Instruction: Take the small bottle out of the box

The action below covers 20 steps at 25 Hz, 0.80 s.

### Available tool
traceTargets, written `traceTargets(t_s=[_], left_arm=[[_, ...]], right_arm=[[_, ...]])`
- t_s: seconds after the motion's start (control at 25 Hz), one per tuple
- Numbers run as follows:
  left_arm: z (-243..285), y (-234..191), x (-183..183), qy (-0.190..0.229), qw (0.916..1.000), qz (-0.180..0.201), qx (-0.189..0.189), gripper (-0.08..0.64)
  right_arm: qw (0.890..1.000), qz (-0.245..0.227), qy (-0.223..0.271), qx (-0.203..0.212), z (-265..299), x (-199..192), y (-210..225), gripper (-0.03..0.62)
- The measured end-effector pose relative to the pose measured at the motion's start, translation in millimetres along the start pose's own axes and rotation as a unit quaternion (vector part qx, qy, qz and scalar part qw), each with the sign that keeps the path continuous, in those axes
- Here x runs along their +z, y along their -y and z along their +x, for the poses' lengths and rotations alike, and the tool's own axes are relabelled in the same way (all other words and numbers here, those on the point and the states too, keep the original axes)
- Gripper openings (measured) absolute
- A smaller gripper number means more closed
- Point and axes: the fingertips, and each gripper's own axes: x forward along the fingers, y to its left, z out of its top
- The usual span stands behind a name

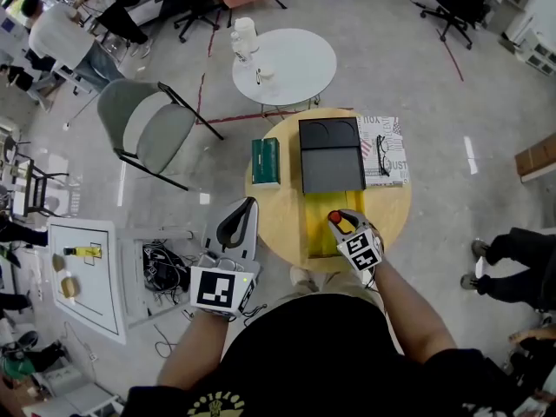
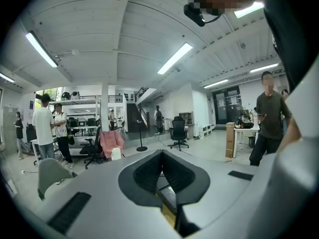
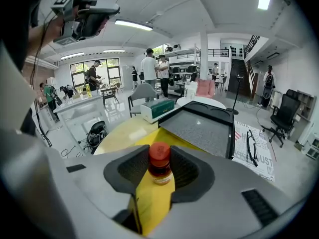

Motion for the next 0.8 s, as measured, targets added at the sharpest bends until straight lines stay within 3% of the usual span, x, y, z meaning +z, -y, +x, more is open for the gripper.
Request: traceTargets(t_s=[0.24,0.8], left_arm=[[2,0,3,0.009,0.9999,-0.005,-0.003,0.014],[7,5,15,0.033,0.9993,-0.015,-0.01,0.014]], right_arm=[[1.0,0.025,0.0,0.003,-20,11,-3,0.144],[1.0,0.014,0.018,0.01,-70,59,-6,0.144]])
